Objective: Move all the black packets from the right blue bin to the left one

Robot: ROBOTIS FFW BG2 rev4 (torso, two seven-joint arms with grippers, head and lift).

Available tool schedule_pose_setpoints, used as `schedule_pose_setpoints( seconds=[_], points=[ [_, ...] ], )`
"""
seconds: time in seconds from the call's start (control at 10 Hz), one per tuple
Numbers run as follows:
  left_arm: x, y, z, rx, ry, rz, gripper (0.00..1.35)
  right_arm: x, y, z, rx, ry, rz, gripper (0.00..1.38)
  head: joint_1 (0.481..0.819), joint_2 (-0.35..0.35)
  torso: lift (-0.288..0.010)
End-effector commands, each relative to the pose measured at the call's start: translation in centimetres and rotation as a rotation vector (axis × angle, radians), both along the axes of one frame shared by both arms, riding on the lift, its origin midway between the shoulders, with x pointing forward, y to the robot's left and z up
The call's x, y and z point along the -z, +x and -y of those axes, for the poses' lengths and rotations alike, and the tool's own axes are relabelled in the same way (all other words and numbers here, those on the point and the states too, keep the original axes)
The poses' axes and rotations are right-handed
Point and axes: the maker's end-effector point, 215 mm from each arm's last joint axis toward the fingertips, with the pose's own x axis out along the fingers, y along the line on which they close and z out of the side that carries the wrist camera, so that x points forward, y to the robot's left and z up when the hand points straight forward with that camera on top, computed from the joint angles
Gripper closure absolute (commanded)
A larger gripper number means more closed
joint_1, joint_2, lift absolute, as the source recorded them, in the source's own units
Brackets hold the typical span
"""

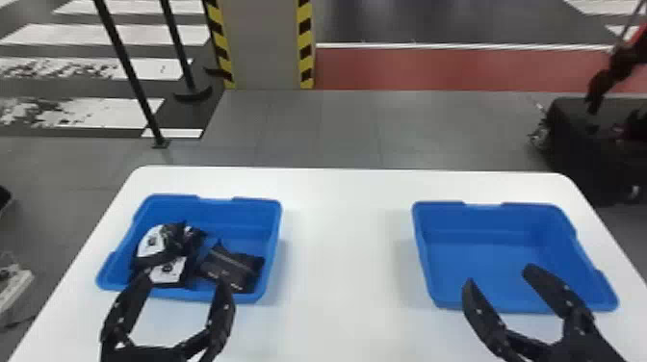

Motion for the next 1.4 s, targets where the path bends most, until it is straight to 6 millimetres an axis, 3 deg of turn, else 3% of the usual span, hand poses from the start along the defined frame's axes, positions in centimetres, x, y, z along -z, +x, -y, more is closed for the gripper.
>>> schedule_pose_setpoints(
  seconds=[0.0,0.8,1.3],
  points=[
    [0.9,-0.2,-0.1,-0.003,0.015,-0.026,0.12,0.8,0.1,0.0,0.003,-0.003,-0.019,0.20,0.695,0.053,-0.110],
    [-1.7,-0.8,-1.0,-0.047,-0.012,0.084,0.12,0.0,0.2,0.6,0.040,-0.014,-0.006,0.20,0.695,0.060,-0.110],
    [-1.7,-1.1,-1.2,-0.057,-0.015,0.089,0.12,-1.3,-0.2,0.8,0.056,-0.020,0.015,0.20,0.695,0.061,-0.110]
  ],
)
